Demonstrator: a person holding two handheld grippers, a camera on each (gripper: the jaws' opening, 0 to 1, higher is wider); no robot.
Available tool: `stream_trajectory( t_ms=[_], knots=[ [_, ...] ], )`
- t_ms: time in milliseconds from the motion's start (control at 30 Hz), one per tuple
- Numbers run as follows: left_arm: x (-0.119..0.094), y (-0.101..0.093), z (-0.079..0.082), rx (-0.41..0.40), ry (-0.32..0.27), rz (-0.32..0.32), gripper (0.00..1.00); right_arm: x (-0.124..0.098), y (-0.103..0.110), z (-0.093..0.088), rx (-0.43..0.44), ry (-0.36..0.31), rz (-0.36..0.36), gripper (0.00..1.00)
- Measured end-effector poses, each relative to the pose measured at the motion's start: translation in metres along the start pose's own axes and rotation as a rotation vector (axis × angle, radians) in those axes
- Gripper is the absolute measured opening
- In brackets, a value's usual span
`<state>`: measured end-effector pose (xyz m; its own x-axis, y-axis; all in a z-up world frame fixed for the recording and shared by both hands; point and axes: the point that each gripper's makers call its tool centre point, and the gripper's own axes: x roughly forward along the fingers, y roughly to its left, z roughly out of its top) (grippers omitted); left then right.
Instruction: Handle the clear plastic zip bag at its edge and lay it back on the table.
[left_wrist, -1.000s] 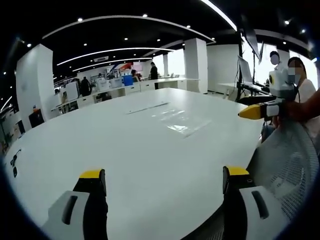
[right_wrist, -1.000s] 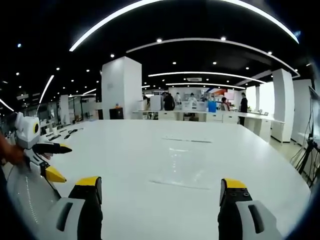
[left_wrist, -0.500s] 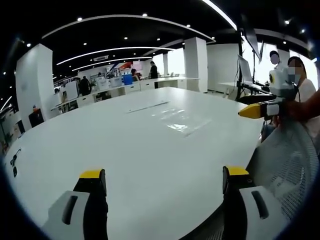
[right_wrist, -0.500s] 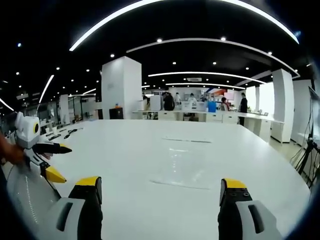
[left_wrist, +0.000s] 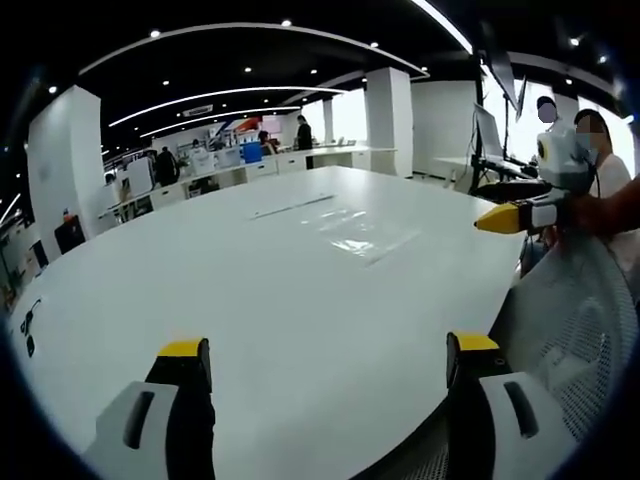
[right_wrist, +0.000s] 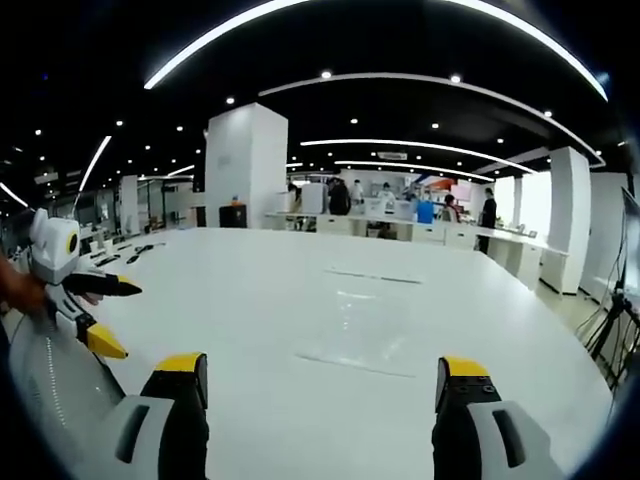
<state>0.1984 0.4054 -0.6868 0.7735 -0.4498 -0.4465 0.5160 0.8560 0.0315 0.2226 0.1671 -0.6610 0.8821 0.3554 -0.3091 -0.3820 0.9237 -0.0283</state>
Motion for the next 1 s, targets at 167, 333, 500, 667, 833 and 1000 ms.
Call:
stream_trajectory(
  t_ms=[167,333,500,667,833,1000],
  knots=[
    [0.000,-0.005,0.000,0.024,0.015,-0.027,0.96,0.001,0.000,-0.007,-0.048,0.051,-0.011,0.89],
    [0.000,-0.002,0.000,0.024,0.022,-0.044,0.97,0.001,0.002,-0.005,-0.047,0.061,0.008,0.89],
    [-0.003,-0.004,0.003,0.026,0.028,-0.050,0.96,0.003,0.003,-0.010,-0.049,0.097,0.034,0.89],
    [-0.005,-0.009,0.005,0.061,0.022,-0.066,0.89,0.004,0.007,-0.011,-0.065,0.114,0.057,0.88],
    [-0.005,-0.013,0.006,0.048,0.031,-0.076,0.92,0.006,0.007,-0.010,-0.074,0.125,0.071,0.88],
    [-0.005,-0.016,0.007,0.055,0.039,-0.100,0.93,0.007,0.004,-0.007,-0.096,0.134,0.084,0.88]
  ],
)
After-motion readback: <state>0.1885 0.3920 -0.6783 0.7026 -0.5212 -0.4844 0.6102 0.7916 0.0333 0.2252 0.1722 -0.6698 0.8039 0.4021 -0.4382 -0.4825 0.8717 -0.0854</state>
